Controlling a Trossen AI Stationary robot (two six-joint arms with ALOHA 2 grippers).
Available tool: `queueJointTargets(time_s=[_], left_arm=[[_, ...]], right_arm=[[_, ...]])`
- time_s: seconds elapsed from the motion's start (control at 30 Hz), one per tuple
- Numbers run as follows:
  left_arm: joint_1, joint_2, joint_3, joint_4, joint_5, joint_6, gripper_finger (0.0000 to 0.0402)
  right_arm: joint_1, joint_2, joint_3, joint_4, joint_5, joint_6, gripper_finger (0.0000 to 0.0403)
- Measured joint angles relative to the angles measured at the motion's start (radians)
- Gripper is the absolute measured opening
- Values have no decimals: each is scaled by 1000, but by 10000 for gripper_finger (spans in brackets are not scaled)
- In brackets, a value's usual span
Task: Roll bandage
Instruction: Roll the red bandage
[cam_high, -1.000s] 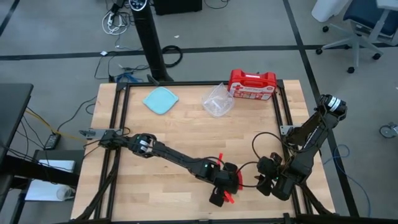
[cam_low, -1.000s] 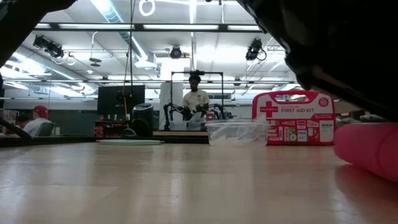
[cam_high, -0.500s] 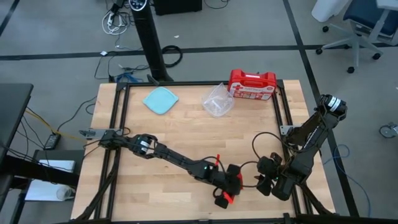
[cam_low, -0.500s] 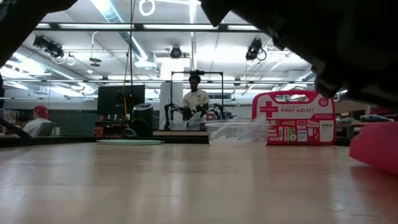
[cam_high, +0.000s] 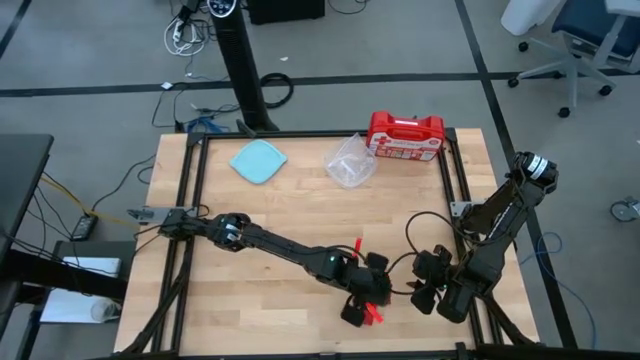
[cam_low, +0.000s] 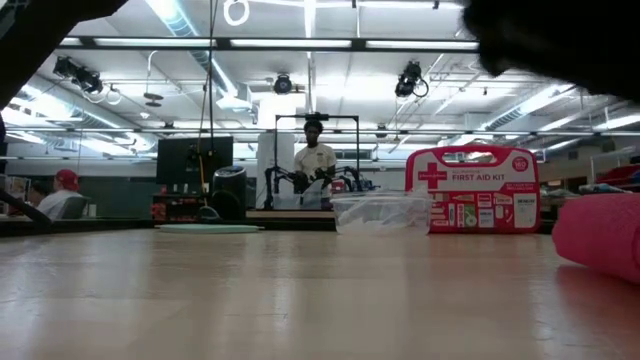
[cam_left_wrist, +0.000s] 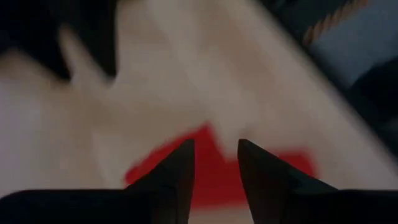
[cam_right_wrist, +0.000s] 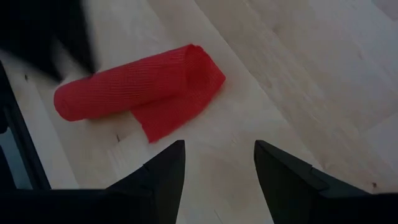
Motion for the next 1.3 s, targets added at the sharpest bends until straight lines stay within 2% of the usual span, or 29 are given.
queueJointTargets(time_s=[0.17,0.27,0.53,1.03,1.3], left_arm=[[-1,0,-15,-78,-24,63,127],[-4,-1,-60,-33,-5,108,127],[-4,-2,-171,137,6,105,127],[-26,-4,-330,493,-10,-5,127],[-38,-1,-338,552,-18,-24,127]], right_arm=[[0,0,0,0,7,-3,191],[0,0,0,0,17,-3,191],[0,0,0,0,18,-4,191],[0,0,0,0,18,-3,191],[0,0,0,7,40,-4,191]])
